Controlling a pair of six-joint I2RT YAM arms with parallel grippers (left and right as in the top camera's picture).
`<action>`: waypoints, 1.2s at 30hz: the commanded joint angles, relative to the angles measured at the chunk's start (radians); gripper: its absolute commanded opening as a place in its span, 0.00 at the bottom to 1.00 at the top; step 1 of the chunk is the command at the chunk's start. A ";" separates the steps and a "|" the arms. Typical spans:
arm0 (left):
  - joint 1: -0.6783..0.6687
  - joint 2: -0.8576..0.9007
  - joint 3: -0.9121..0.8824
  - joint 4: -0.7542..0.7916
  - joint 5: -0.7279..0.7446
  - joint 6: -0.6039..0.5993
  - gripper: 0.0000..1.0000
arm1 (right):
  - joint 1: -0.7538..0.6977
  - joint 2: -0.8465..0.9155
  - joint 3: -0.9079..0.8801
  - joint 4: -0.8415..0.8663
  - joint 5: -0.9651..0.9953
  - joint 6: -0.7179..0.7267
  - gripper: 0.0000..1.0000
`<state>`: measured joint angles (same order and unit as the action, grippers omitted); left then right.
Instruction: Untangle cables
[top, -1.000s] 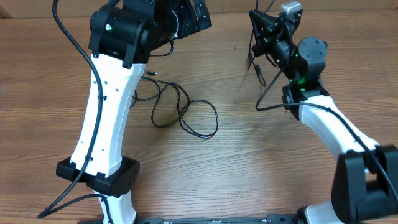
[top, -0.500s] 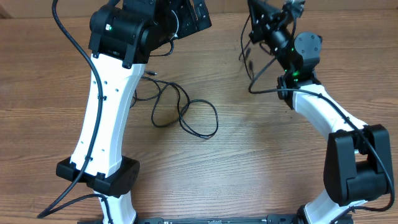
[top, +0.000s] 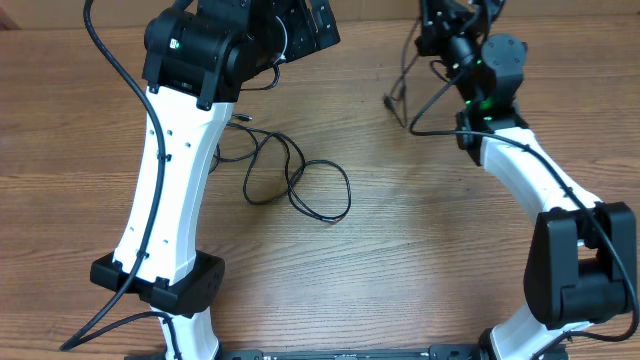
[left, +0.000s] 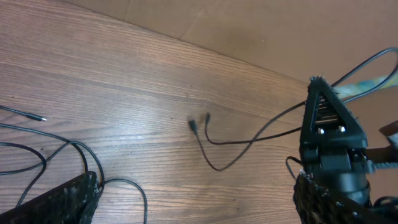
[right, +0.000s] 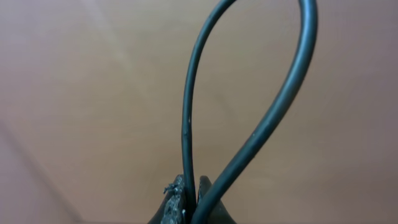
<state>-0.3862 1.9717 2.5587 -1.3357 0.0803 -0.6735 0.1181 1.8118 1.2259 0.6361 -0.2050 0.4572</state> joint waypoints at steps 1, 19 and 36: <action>0.000 0.010 0.001 0.000 -0.013 0.023 0.99 | -0.074 0.034 0.026 -0.029 0.047 -0.040 0.04; 0.000 0.010 0.001 0.000 -0.013 0.023 0.99 | -0.378 0.199 0.026 -0.090 0.003 -0.039 0.04; 0.000 0.010 0.001 0.000 -0.013 0.023 0.99 | -0.631 0.200 0.026 -0.172 0.015 -0.148 0.04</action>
<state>-0.3862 1.9717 2.5587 -1.3357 0.0772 -0.6735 -0.4763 2.0041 1.2259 0.4694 -0.2024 0.3626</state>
